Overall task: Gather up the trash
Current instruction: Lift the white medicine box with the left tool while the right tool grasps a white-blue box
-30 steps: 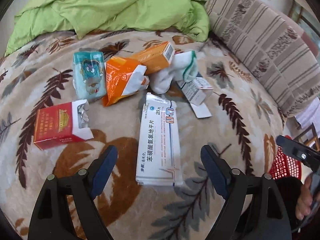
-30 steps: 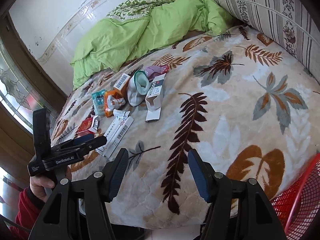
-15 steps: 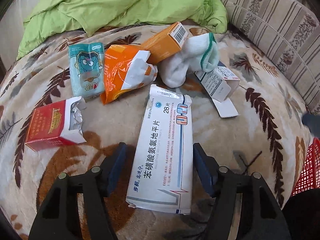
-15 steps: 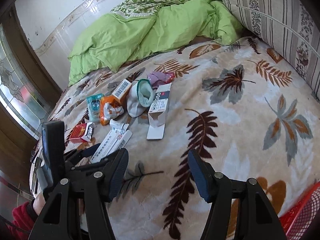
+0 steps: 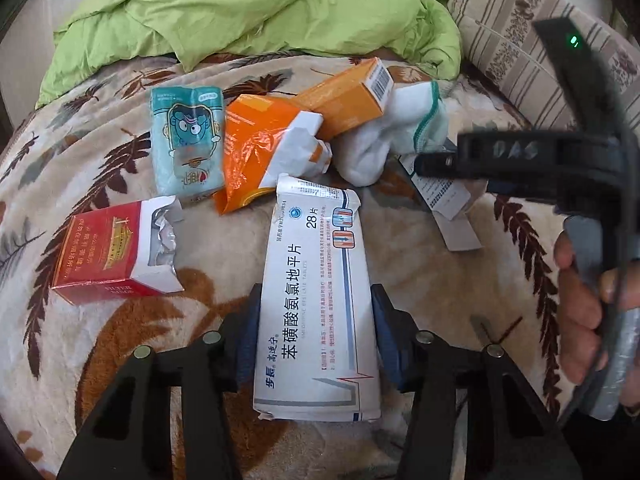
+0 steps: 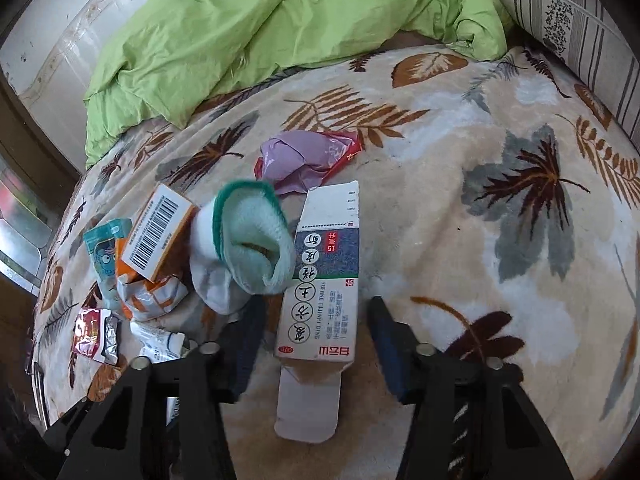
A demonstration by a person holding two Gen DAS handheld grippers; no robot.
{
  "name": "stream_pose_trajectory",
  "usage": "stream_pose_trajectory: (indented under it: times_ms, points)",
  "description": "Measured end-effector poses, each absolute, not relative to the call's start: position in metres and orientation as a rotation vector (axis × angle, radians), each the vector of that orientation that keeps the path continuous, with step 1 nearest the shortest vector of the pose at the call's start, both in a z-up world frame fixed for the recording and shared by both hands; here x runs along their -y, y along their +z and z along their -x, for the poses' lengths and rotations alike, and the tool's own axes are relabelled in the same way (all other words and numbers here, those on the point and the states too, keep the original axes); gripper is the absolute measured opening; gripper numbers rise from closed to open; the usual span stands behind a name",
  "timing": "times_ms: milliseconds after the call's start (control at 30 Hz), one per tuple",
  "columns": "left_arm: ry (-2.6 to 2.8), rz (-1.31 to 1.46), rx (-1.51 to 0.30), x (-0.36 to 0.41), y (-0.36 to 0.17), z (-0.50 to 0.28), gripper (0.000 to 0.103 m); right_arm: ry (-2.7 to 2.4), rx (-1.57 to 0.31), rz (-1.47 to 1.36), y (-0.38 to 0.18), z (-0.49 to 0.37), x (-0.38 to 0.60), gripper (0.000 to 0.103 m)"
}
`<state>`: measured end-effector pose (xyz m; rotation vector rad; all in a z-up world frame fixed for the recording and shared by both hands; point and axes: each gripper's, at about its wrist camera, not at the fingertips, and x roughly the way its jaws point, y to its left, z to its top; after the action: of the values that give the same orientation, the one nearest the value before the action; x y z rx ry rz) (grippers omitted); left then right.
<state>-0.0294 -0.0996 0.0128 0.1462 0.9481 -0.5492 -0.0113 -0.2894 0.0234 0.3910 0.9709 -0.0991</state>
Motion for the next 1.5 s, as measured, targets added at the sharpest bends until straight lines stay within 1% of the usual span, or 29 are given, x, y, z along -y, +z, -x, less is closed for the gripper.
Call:
stream_pose_trajectory:
  times_ms: [167, 367, 533, 733, 1033, 1200, 1500]
  points:
    - [-0.565, -0.109, -0.928, 0.096, 0.02, 0.028, 0.049, -0.115, -0.936, -0.363, 0.032, 0.027, 0.29, 0.035]
    - [-0.568, -0.097, -0.832, 0.098, 0.041, 0.037, 0.049, -0.239, -0.806, -0.344, 0.065, 0.081, 0.301, 0.035]
    - [-0.529, -0.1, -0.753, 0.094, 0.054, 0.043, 0.05, -0.183, -0.684, -0.331, 0.092, 0.114, 0.277, 0.035]
    - [-0.44, -0.092, -0.687, 0.08, 0.064, 0.042, 0.05, -0.097, -0.681, -0.287, 0.094, 0.099, 0.253, 0.035]
    - [-0.382, -0.022, -0.72, 0.064, 0.06, 0.028, 0.05, -0.063, -0.661, -0.264, 0.095, 0.096, 0.247, 0.035]
    - [-0.336, -0.036, -0.673, 0.062, 0.066, 0.031, 0.05, -0.049, -0.653, -0.251, 0.097, 0.098, 0.245, 0.035]
    - [-0.265, -0.088, -0.656, 0.062, 0.066, 0.031, 0.05, -0.005, -0.634, -0.202, 0.101, 0.101, 0.23, 0.035]
